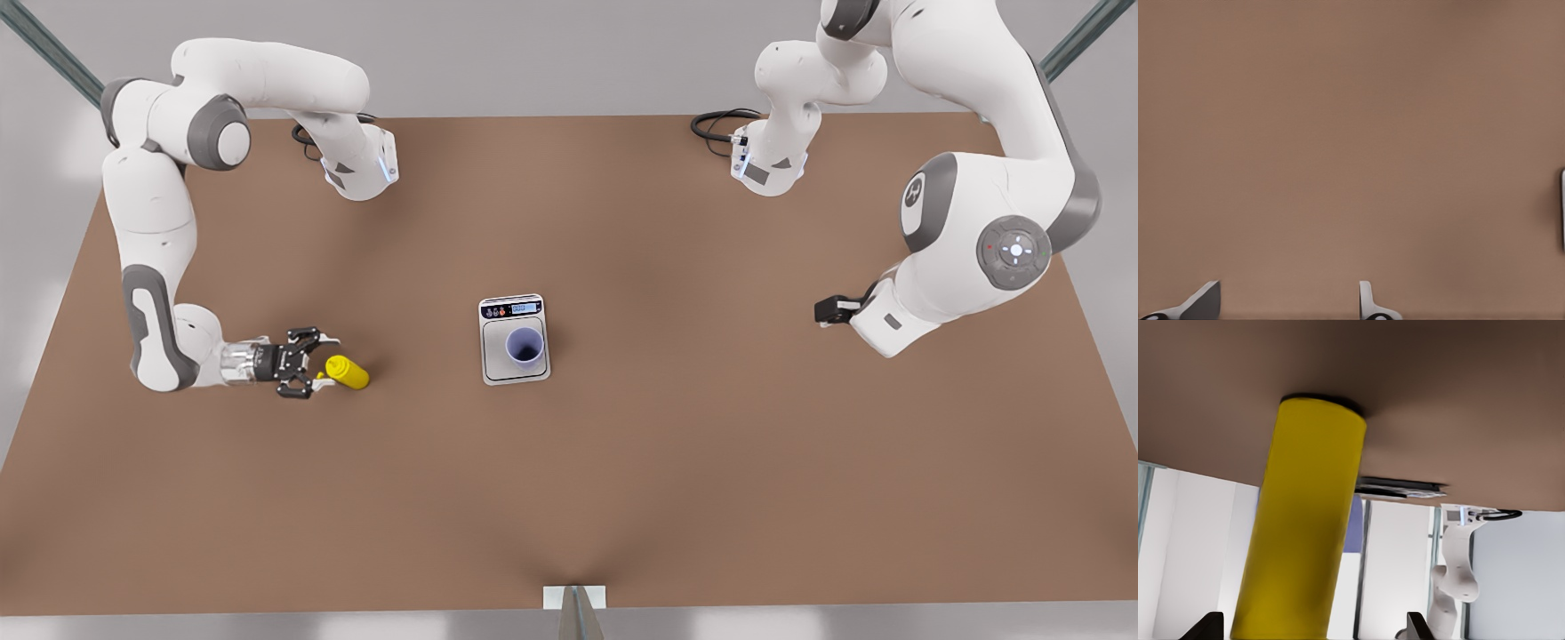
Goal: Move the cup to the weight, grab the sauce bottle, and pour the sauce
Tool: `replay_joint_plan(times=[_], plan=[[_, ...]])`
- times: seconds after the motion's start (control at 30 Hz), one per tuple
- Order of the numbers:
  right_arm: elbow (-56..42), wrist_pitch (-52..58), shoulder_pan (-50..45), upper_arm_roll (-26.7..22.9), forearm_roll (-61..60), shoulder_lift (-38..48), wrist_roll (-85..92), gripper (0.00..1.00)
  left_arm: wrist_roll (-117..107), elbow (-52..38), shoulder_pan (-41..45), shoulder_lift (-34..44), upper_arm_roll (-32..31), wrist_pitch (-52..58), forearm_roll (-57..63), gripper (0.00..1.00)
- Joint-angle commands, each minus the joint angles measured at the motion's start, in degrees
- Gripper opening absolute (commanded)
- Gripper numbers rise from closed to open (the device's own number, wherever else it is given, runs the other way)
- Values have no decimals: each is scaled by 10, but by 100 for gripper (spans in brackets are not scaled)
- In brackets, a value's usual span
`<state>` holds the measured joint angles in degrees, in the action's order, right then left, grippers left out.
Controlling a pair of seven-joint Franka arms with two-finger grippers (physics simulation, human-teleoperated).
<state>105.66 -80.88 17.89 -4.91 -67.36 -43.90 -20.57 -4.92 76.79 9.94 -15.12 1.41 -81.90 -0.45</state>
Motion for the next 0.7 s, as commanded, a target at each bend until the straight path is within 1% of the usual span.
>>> replay_joint_plan(times=[0.0,0.13,0.17,0.2,0.23,0.27,0.3,0.33,0.37,0.4,0.43,0.47,0.5,0.53,0.67], plan=[[-1,0,0,-4,5,2,-1,100,0,-1,0,-1,0,0,0,100],[-36,-6,6,-43,61,21,4,100,0,-1,0,0,0,0,0,100],[-69,-8,6,-47,91,23,15,100,0,-1,0,0,0,0,0,100],[-132,-7,5,-47,139,35,16,100,-5,0,1,0,0,1,-1,100],[-220,-5,-5,-40,209,63,9,100,-10,-1,0,8,1,2,-2,100],[-293,-1,-27,-29,291,94,13,100,-14,-30,0,18,5,2,0,100],[-332,0,-69,-20,380,144,54,100,-18,-40,0,22,5,2,6,100],[-361,-1,-106,1,478,185,118,100,-19,-40,0,27,5,2,13,100],[-363,-5,-159,9,564,237,127,100,-19,-34,0,49,3,2,15,100],[-358,-12,-163,65,634,279,153,100,-18,-1,0,67,2,1,9,100],[-345,-30,-164,91,658,297,153,100,-17,49,0,70,2,1,8,100],[-338,-38,-164,118,662,300,152,100,-18,57,0,92,3,-2,13,100],[-338,-43,-166,121,664,300,151,100,-18,54,0,103,3,-2,14,100],[-331,-47,-181,119,664,308,151,100,-18,50,0,102,3,0,15,100],[-330,-56,-185,119,659,305,152,100,-18,50,0,99,3,10,15,100]])
